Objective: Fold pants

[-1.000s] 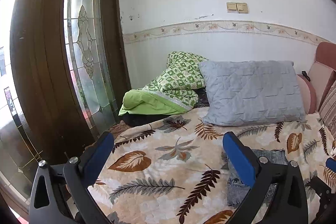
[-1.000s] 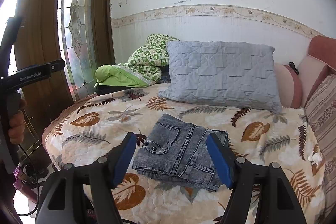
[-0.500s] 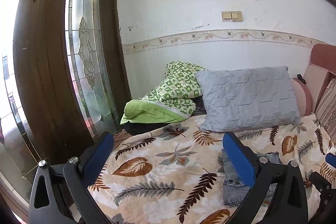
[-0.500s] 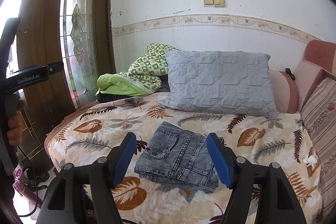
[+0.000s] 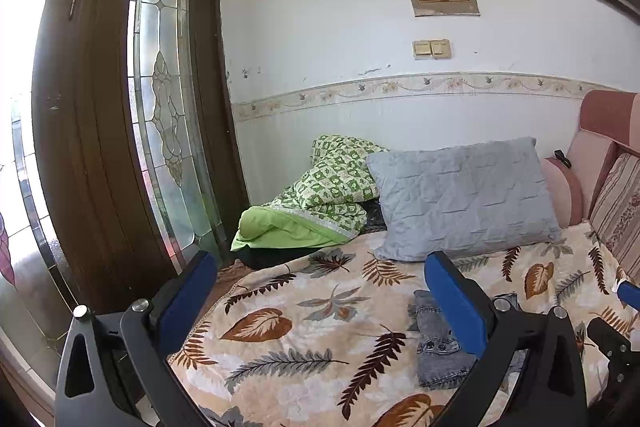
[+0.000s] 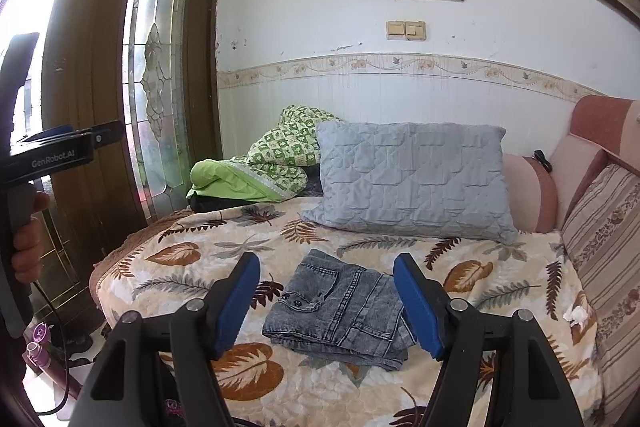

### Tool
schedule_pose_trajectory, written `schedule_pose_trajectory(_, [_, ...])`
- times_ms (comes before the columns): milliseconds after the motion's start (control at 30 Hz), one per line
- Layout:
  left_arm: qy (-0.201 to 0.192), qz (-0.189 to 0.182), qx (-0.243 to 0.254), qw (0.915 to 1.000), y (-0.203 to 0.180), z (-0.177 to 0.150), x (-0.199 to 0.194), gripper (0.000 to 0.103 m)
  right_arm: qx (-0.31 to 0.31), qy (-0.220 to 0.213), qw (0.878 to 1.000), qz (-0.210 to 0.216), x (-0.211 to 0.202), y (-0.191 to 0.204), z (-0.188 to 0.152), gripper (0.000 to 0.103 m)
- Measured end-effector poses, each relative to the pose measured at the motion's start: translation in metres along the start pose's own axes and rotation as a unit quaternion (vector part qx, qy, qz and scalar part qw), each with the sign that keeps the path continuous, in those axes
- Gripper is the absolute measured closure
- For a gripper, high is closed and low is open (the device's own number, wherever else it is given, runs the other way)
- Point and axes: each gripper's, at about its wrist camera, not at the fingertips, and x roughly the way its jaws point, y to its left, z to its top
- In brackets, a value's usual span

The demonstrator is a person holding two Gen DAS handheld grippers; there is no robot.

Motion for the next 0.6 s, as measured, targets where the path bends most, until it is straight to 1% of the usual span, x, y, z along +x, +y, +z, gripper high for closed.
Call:
schedule_pose_trajectory(200, [0.008,-0.008,0.006,0.9999,-0.003,-0.002,0.001,0.0,-0.005,-0.002,1.0,0.0,-0.005,0.004,0.001,0.03])
schedule_pose_trajectory(467, [0.024,-0.018,0.018,0.9994,-0.017,-0.003,0.017,0.0,-0.001,0.009,1.0,-0.003,0.0,-0.002,-0.002,0.03])
schedule_pose_trajectory(600, [0.028,-0.027,0.034,0.9987,-0.029,-0.003,0.026,0.0,0.0,0.011,1.0,-0.008,0.004,-0.008,-0.001,0.03])
